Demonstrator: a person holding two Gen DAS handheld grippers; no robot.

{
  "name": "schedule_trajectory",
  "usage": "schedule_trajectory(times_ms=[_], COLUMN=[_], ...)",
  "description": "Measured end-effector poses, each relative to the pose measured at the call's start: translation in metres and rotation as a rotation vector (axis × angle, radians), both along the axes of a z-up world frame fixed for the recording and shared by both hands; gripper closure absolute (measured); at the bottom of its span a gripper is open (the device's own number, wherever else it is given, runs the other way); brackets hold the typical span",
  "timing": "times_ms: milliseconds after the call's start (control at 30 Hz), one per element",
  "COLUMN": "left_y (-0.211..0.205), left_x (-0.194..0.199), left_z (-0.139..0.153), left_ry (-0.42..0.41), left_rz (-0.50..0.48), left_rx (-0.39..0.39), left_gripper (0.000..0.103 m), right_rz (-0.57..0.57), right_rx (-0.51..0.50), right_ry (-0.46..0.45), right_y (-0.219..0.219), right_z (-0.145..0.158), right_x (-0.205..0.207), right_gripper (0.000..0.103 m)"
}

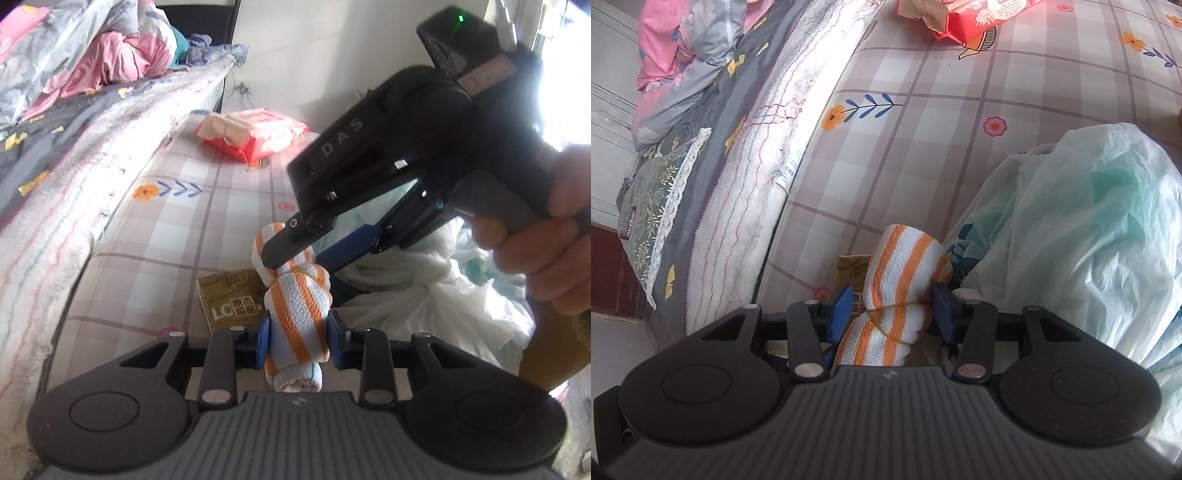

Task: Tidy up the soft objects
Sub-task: 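Grasp the orange-striped sock bundle with the right gripper, then carry the sock bundle into the cardboard box and release it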

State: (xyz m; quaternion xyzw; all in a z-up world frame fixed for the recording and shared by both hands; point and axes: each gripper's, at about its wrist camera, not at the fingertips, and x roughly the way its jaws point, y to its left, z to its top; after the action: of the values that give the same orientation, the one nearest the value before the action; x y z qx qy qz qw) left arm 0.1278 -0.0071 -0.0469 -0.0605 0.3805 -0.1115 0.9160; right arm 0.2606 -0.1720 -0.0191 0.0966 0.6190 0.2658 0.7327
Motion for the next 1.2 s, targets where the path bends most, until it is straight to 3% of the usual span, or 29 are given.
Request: schedule_trajectory(times_ms=[267,533,700,867,933,967,1000,1200], left_y=[-0.013,-0.093,-0.158,-0.199,-0.201,-0.199,-0.195,-0.146], left_x=[-0.043,-0.046,-0.046,-0.047,-0.046,-0.046,-0.047,-0.041], left_z=[0.053,0.095,0.103,0.089,0.080,0.076,0.073,0.059], left_ry=[-0.182,-0.302,-0.324,-0.238,-0.204,-0.194,-0.187,-0.143], left_rz=[-0.045,-0.245,-0.406,-0.505,-0.504,-0.497,-0.486,-0.343], left_rx=[0.014,-0.017,-0.079,-0.121,-0.119,-0.111,-0.102,-0.080], left_gripper=[0.071,0.070,0.065,0.054,0.054,0.054,0.053,0.050], right_rz=[-0.060,-0.196,-0.301,-0.386,-0.410,-0.417,-0.418,-0.358], right_rx=[0.221,0.311,0.276,0.183,0.129,0.099,0.067,-0.104], right_ry=[-0.035,-0.227,-0.339,-0.403,-0.421,-0.428,-0.432,-0.393], right_y=[-0.043,-0.150,-0.234,-0.304,-0.328,-0.337,-0.345,-0.370], right_z=[0.040,0.100,0.127,0.133,0.128,0.126,0.123,0.102], right_x=[-0.028,-0.083,-0.116,-0.145,-0.158,-0.163,-0.166,-0.166], right_gripper=[0.066,0.070,0.072,0.073,0.074,0.078,0.090,0.091])
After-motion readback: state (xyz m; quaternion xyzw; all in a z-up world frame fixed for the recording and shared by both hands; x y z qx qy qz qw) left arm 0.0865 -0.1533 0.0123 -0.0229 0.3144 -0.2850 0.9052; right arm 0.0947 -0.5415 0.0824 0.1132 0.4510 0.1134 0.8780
